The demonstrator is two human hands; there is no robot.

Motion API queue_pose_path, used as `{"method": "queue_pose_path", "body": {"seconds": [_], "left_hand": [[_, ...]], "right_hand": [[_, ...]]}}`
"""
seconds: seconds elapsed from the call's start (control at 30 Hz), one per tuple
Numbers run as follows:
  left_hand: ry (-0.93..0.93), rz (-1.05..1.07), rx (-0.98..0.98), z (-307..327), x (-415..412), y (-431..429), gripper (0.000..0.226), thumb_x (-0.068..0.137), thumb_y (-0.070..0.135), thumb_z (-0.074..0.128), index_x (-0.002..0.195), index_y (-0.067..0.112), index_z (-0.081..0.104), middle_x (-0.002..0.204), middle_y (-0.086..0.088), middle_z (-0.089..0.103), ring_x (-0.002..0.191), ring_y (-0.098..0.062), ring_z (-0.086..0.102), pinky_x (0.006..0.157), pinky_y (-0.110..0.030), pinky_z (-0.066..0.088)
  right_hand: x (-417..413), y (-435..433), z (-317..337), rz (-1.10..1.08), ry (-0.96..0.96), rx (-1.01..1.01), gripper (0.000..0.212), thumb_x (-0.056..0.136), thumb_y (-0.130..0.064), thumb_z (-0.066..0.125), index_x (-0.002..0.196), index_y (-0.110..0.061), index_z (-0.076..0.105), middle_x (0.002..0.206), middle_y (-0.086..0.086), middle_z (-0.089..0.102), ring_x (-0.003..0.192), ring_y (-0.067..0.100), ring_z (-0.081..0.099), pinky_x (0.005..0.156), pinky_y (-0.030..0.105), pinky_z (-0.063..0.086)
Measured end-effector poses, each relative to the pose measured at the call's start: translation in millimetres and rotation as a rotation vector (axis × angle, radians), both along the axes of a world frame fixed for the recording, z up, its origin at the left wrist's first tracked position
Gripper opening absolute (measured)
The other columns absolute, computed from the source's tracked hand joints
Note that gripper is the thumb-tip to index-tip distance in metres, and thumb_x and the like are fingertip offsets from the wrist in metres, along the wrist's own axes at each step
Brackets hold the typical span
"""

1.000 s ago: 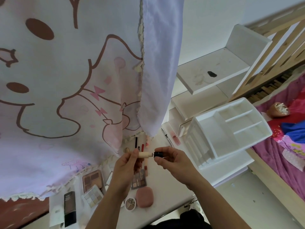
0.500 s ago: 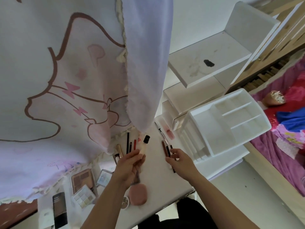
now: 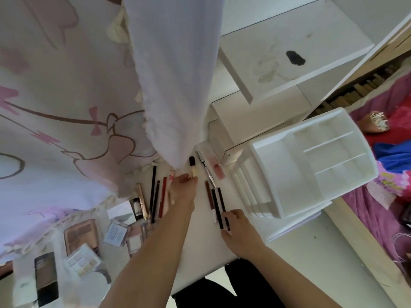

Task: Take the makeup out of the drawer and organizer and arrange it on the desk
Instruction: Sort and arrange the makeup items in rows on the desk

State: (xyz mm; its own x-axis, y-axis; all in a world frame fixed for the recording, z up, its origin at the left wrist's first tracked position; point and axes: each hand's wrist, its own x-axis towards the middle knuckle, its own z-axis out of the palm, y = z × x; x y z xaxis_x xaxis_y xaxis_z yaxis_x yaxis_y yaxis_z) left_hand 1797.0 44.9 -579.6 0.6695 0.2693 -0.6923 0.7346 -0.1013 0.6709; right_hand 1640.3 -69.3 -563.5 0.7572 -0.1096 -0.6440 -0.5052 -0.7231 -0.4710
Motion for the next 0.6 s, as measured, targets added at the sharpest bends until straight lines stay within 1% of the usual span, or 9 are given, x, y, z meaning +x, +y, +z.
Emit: {"method": "queue_pose_path", "body": {"seconds": [0.03, 0.1, 0.17, 0.23, 0.3, 0.4, 0.43, 0.53, 0.6], "left_hand": [[-0.025, -0.049, 0.086, 0.6, -0.5, -4.7, 0.032, 0.085, 0.014, 0.070, 0.117, 0.012, 0.065, 0.100, -0.001, 0.066, 0.073, -0.010, 0.055, 0.057, -0.020, 0.043], [-0.054, -0.130, 0.175, 1.3, -3.5, -10.1, 0.032, 0.086, 0.019, 0.070, 0.117, 0.013, 0.067, 0.108, -0.003, 0.068, 0.081, -0.011, 0.056, 0.065, -0.020, 0.044], [-0.057, -0.173, 0.190, 3.5, -6.4, -8.6, 0.031, 0.087, 0.025, 0.069, 0.116, 0.014, 0.068, 0.111, -0.001, 0.069, 0.090, -0.012, 0.057, 0.076, -0.023, 0.046], [-0.065, -0.210, 0.169, 6.4, -10.0, 1.0, 0.033, 0.087, 0.030, 0.069, 0.117, 0.015, 0.067, 0.108, 0.004, 0.066, 0.094, -0.012, 0.057, 0.081, -0.025, 0.047], [-0.102, -0.286, 0.220, 10.7, -15.8, 18.4, 0.032, 0.089, 0.029, 0.066, 0.118, 0.015, 0.065, 0.113, 0.004, 0.066, 0.096, -0.013, 0.057, 0.082, -0.025, 0.046], [-0.175, -0.522, 0.463, 12.7, -33.1, 55.8, 0.027, 0.090, 0.025, 0.063, 0.116, 0.016, 0.064, 0.115, 0.001, 0.064, 0.093, -0.014, 0.058, 0.078, -0.025, 0.043], [-0.185, -0.595, 0.536, 10.9, -39.6, 69.2, 0.027, 0.089, 0.025, 0.063, 0.115, 0.017, 0.064, 0.115, 0.000, 0.062, 0.094, -0.017, 0.059, 0.079, -0.027, 0.045], [-0.123, -0.750, 0.642, 1.6, -55.9, 104.1, 0.028, 0.086, 0.030, 0.065, 0.111, 0.016, 0.063, 0.114, -0.005, 0.060, 0.098, -0.025, 0.061, 0.084, -0.036, 0.052], [-0.100, -0.815, 0.681, -3.7, -61.5, 119.0, 0.036, 0.086, 0.037, 0.066, 0.116, 0.016, 0.064, 0.117, -0.006, 0.059, 0.101, -0.025, 0.060, 0.086, -0.036, 0.052]], "right_hand": [[-0.5, -2.3, -1.1, 0.006, 0.002, 0.003, 0.050, 0.096, -0.026, 0.052, 0.144, -0.020, 0.042, 0.142, 0.002, 0.035, 0.125, 0.023, 0.048, 0.103, 0.035, 0.044], [-0.2, -6.2, -2.6, 0.026, 0.003, 0.005, 0.051, 0.095, -0.028, 0.052, 0.144, -0.019, 0.042, 0.142, 0.001, 0.035, 0.126, 0.022, 0.048, 0.104, 0.035, 0.044], [1.6, -9.1, -2.9, 0.038, -0.001, 0.008, 0.051, 0.094, -0.028, 0.052, 0.144, -0.018, 0.043, 0.141, 0.001, 0.036, 0.126, 0.021, 0.049, 0.104, 0.035, 0.044], [3.9, -10.2, -2.6, 0.038, -0.002, 0.010, 0.052, 0.094, -0.028, 0.052, 0.144, -0.017, 0.043, 0.141, 0.002, 0.036, 0.126, 0.022, 0.048, 0.104, 0.034, 0.043], [6.5, -7.7, -1.0, 0.023, -0.007, -0.007, 0.051, 0.095, -0.027, 0.051, 0.144, -0.017, 0.042, 0.141, 0.004, 0.037, 0.127, 0.024, 0.048, 0.104, 0.033, 0.042], [14.1, 2.7, 2.8, -0.029, -0.069, -0.049, 0.046, 0.095, -0.025, 0.051, 0.141, -0.017, 0.044, 0.135, 0.006, 0.041, 0.121, 0.028, 0.051, 0.098, 0.036, 0.045], [17.9, 8.3, 4.1, -0.045, -0.092, -0.052, 0.046, 0.096, -0.025, 0.050, 0.141, -0.018, 0.044, 0.133, 0.007, 0.042, 0.119, 0.028, 0.052, 0.096, 0.036, 0.045], [28.7, 28.1, 5.8, -0.055, -0.118, -0.021, 0.046, 0.097, -0.028, 0.050, 0.143, -0.021, 0.042, 0.136, 0.005, 0.042, 0.119, 0.026, 0.053, 0.096, 0.035, 0.045], [33.4, 41.6, 4.9, -0.022, -0.105, 0.002, 0.047, 0.098, -0.029, 0.050, 0.144, -0.022, 0.040, 0.138, 0.004, 0.039, 0.121, 0.025, 0.052, 0.097, 0.035, 0.045]]}}
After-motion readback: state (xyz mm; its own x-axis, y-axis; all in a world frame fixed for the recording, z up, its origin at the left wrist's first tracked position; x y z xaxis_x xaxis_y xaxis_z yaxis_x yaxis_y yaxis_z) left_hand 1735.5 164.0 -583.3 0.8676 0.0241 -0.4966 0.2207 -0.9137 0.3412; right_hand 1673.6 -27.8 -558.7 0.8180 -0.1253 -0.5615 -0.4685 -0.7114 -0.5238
